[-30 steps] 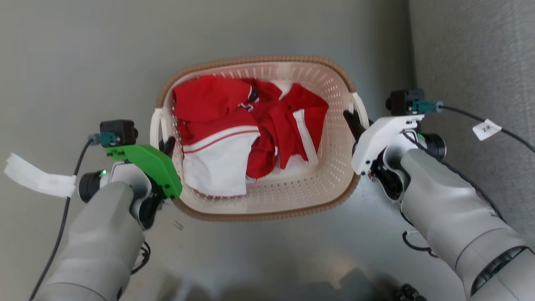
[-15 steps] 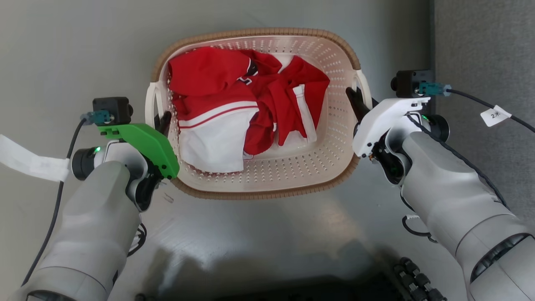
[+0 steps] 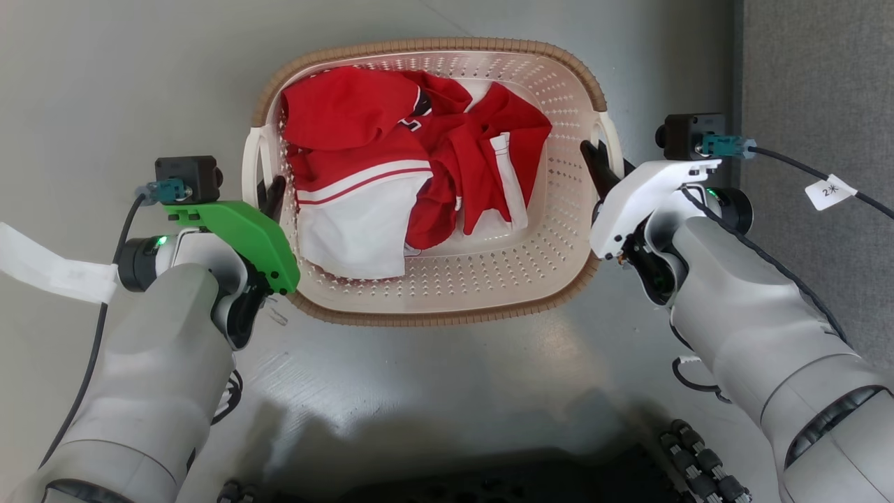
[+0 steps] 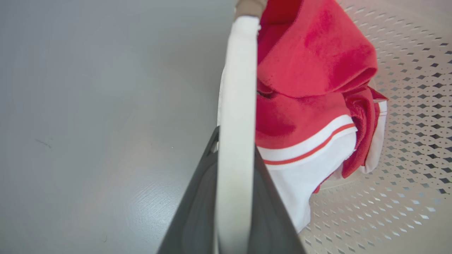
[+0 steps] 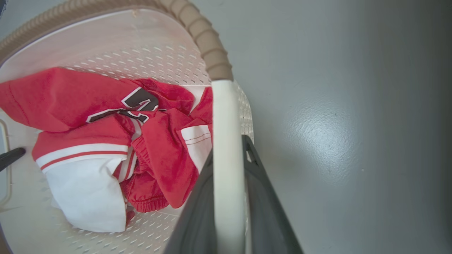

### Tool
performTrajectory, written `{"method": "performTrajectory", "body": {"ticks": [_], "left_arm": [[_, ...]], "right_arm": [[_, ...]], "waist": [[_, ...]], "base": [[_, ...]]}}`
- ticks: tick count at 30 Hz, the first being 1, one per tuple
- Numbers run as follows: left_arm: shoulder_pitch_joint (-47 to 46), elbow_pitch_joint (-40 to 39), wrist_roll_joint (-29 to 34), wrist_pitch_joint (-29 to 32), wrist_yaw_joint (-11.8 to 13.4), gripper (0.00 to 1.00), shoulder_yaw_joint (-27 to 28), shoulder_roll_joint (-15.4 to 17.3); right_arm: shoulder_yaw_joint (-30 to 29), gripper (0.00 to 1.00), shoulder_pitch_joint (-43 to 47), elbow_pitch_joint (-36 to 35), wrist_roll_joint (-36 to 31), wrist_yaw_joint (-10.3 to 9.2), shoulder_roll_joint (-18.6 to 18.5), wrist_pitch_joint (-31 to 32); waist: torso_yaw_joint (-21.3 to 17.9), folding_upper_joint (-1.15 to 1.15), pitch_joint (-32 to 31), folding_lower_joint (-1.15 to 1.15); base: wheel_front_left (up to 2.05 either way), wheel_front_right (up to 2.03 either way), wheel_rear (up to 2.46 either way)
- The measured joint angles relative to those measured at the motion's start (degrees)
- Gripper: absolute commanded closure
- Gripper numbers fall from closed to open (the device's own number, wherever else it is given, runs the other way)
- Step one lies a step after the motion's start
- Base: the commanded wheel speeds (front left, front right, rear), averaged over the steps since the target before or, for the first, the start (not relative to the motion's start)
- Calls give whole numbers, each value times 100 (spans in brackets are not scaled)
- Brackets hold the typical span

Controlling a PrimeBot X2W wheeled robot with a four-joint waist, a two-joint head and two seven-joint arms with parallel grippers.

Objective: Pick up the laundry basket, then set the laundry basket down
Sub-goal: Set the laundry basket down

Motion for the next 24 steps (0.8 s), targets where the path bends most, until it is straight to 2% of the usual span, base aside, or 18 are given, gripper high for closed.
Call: {"method": "performTrajectory", "body": {"ticks": [6, 7, 8, 9, 10, 24], "left_arm": [[-12, 19, -3, -47, 0, 100, -62, 1], [-14, 21, -5, -47, 0, 100, -69, 0], [-16, 24, -12, -47, 0, 100, -79, 0], [-18, 34, -13, -48, 1, 64, -85, 0], [-21, 48, -30, -48, 2, 0, -87, 2], [-35, 192, -193, -91, 2, 0, -181, 1]], "right_arm": [[8, 99, -24, 55, 11, 2, 10, -18], [9, 80, -26, 70, 13, 2, 14, -27], [8, 58, -28, 90, 19, 10, 18, -32], [8, 27, -29, 110, 20, 53, 18, -32], [8, 0, -29, 129, 21, 56, 19, -32], [5, 0, -111, 283, 78, 58, 23, -49]], "waist": [[-4, 0, 51, 0], [-6, 0, 57, 0], [-8, 0, 61, 0], [-11, 0, 65, 0], [-13, 0, 68, 0], [-20, 0, -12, 0]], "base": [[0, 0, 0], [0, 0, 0], [0, 0, 0], [0, 0, 0], [0, 0, 0], [0, 0, 0]]}}
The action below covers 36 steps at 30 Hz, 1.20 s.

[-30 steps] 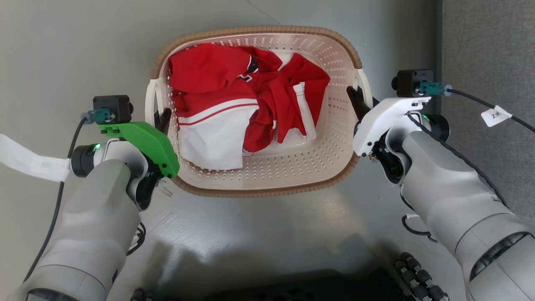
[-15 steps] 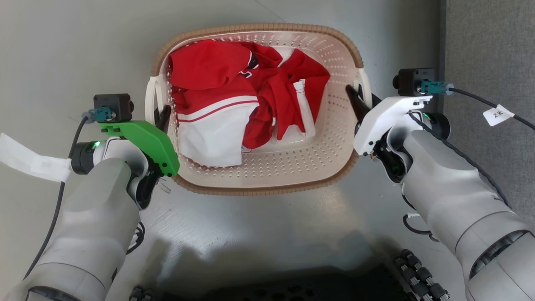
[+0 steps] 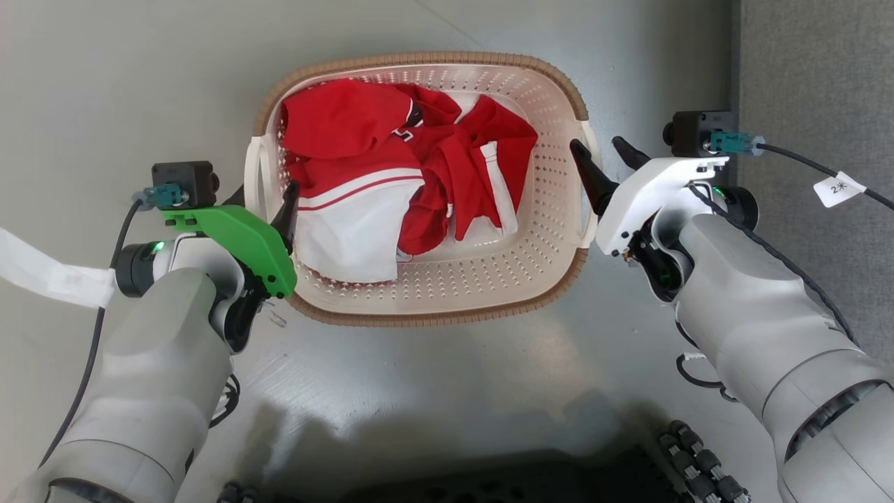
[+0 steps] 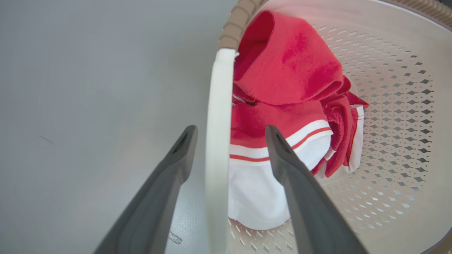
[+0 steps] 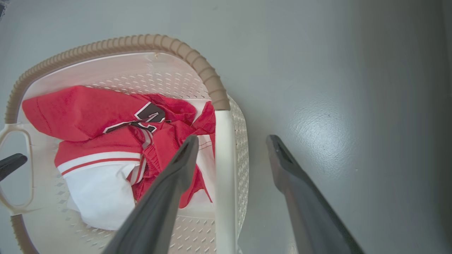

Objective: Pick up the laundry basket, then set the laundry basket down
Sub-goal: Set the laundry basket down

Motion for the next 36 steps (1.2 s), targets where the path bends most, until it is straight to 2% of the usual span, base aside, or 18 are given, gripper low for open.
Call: {"method": "performTrajectory", "body": {"ticks": [20, 31, 36], "left_arm": [[299, -46, -171, -420, 0, 0, -49, 175], [709, -401, -261, -519, 0, 0, -49, 205], [872, -631, -261, -520, -1, 0, 85, 230]], "right_arm": [[19, 0, 341, -167, 97, 0, 2, -100], [-55, 0, 519, -556, -5, 0, -5, -101], [-260, 0, 711, -768, -110, 0, -160, -102]], "waist": [[-28, 0, -901, -1], [-90, 0, -1750, -1], [-108, 0, -2156, -1]], "base": [[0, 0, 0], [0, 0, 0], [0, 0, 0]]}}
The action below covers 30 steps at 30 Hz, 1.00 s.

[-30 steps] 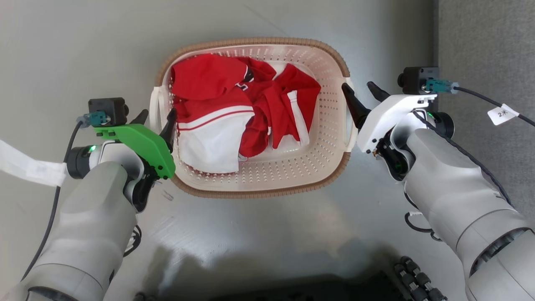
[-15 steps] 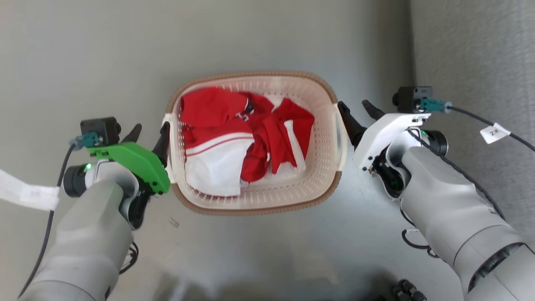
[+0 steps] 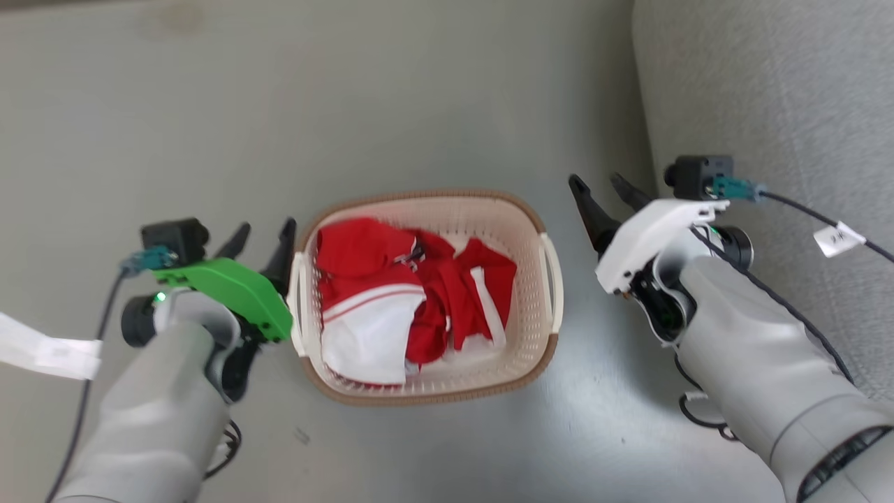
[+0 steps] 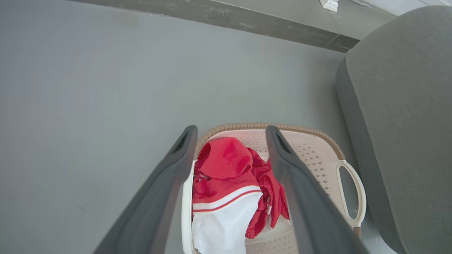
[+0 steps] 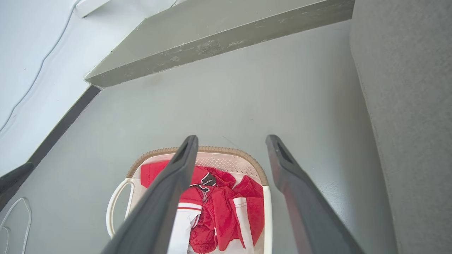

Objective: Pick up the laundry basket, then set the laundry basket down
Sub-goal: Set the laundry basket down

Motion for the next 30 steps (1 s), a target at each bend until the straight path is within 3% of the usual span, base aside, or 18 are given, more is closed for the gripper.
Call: {"method": "performTrajectory", "body": {"ticks": [11, 30], "left_arm": [[422, -791, 475, -1, 1, 0, 771, 277], [1704, -2328, 1490, -16, 236, 0, 2070, 345]], "right_arm": [[-463, 0, 564, -615, -463, -26, -280, -5], [-1529, 0, 1699, -2364, -1458, -445, -571, -8]], "waist": [[-6, 0, -956, 0], [75, 0, -2027, 0]], "base": [[0, 0, 0], [0, 0, 0]]}}
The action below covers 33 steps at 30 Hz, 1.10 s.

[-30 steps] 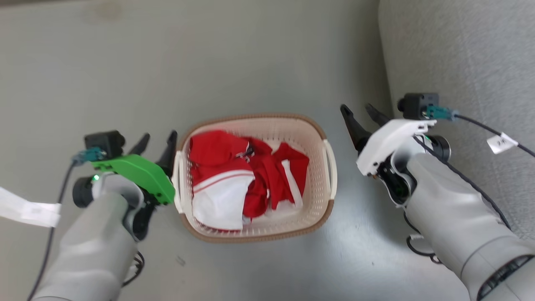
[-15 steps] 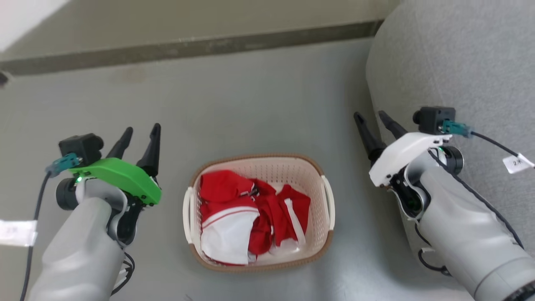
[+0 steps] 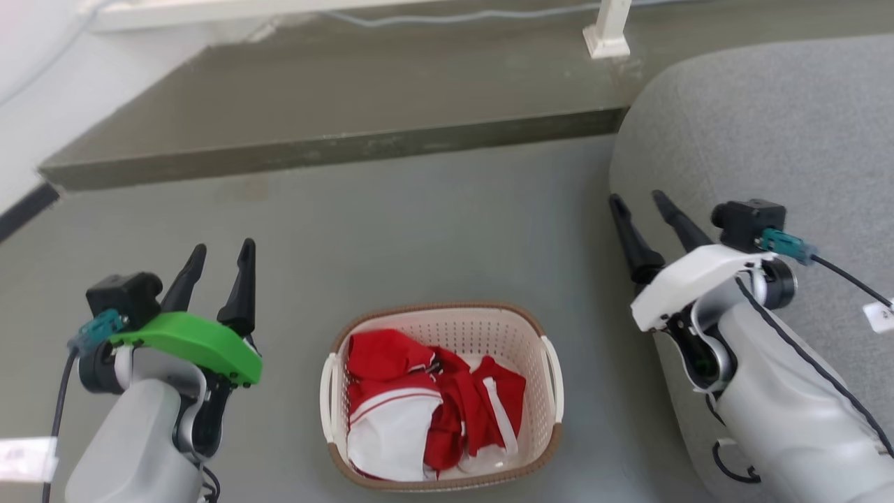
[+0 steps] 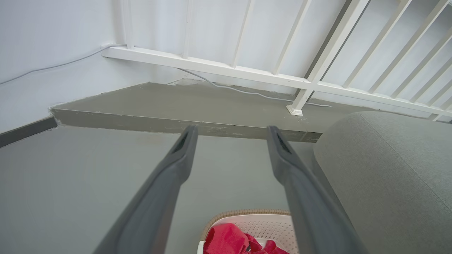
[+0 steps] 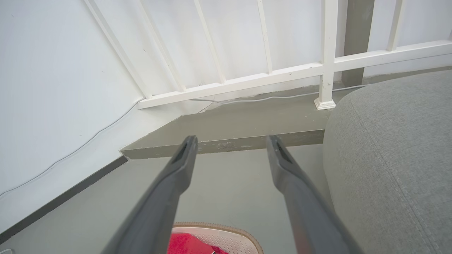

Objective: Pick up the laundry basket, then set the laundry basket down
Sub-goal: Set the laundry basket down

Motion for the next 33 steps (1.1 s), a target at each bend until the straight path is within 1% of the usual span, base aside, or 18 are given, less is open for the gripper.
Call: {"method": "performTrajectory", "body": {"ticks": [2, 5, 9, 11, 14, 16, 18, 22, 33], "left_arm": [[121, -149, 96, 0, 46, 0, 90, -1], [325, -379, 230, 0, 130, 0, 267, -19], [639, -658, 419, 0, 224, 0, 472, -148], [811, -802, 450, 0, 250, 0, 555, -222], [1073, -1014, 558, 0, 318, 0, 710, -238], [1208, -1141, 661, -1, 319, 0, 773, -250], [1310, -1248, 730, 0, 348, 0, 866, -334], [1479, -1432, 823, -1, 352, 0, 938, -403], [1846, -1713, 1145, -1, 349, 0, 1114, -487]], "right_arm": [[-114, 0, 124, -180, -99, -38, -41, 0], [-260, 0, 363, -400, -264, -180, -52, -16], [-543, 0, 705, -664, -357, -290, -89, -24], [-666, 0, 839, -816, -427, -379, -140, -24], [-760, 0, 999, -1050, -545, -386, -138, -24], [-803, 0, 1112, -1173, -583, -413, -124, -24], [-851, 0, 1234, -1250, -633, -437, -120, -24], [-895, 0, 1473, -1381, -737, -478, -107, -24], [-970, 0, 1783, -1655, -1025, -478, -34, -24]], "waist": [[8, 0, -89, 0], [22, 0, -221, 0], [42, 0, -394, 0], [57, 0, -478, 0], [76, 0, -582, 0], [81, 0, -621, 0], [84, 0, -640, 0], [82, 0, -655, 0], [55, 0, -653, 0]], "base": [[0, 0, 0], [0, 0, 0], [0, 0, 0], [0, 0, 0], [0, 0, 0], [0, 0, 0], [0, 0, 0], [0, 0, 0], [0, 0, 0]]}}
